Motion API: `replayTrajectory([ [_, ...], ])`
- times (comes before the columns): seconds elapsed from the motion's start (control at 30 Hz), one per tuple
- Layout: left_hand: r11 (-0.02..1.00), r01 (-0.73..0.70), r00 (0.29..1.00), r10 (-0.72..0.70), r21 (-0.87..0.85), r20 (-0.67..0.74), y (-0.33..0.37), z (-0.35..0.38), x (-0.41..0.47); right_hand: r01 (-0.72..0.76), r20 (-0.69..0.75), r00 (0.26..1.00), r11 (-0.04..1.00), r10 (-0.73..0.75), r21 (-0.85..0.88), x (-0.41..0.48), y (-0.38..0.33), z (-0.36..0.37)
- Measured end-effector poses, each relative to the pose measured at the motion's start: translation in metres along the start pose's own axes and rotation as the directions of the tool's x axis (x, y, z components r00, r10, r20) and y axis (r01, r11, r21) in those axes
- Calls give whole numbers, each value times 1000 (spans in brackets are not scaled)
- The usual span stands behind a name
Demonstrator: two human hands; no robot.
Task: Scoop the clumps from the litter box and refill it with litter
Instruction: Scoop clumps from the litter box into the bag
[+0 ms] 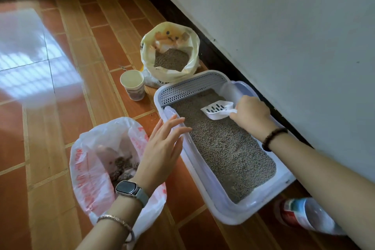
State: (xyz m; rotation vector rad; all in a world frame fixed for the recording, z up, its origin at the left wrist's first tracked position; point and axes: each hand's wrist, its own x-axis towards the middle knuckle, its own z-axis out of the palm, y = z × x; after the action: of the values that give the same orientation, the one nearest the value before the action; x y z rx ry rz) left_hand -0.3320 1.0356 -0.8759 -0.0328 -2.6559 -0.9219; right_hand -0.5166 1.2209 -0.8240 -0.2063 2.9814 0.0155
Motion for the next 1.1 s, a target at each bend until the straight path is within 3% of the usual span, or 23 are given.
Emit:
replayTrajectory([
  [0.17, 997, 12, 1000, -14, -77, -23, -1, 2, 3, -13, 4, 1000, 1000, 13, 9, 16, -19, 11],
  [0.37, 996, 12, 1000, -11, -93, 3, -2, -2, 3, 18, -70, 998, 990, -8, 138, 24, -34, 34],
  [0.7, 991, 26, 1000, -25, -129, 4, -2, 2, 5, 111, -106, 992, 910, -75, 399, 12, -13, 57],
  [1.1, 989, 21, 1000, -24, -148, -17, -2, 2, 3, 120, -117, 990, 876, -74, 467, -22, 29, 37],
])
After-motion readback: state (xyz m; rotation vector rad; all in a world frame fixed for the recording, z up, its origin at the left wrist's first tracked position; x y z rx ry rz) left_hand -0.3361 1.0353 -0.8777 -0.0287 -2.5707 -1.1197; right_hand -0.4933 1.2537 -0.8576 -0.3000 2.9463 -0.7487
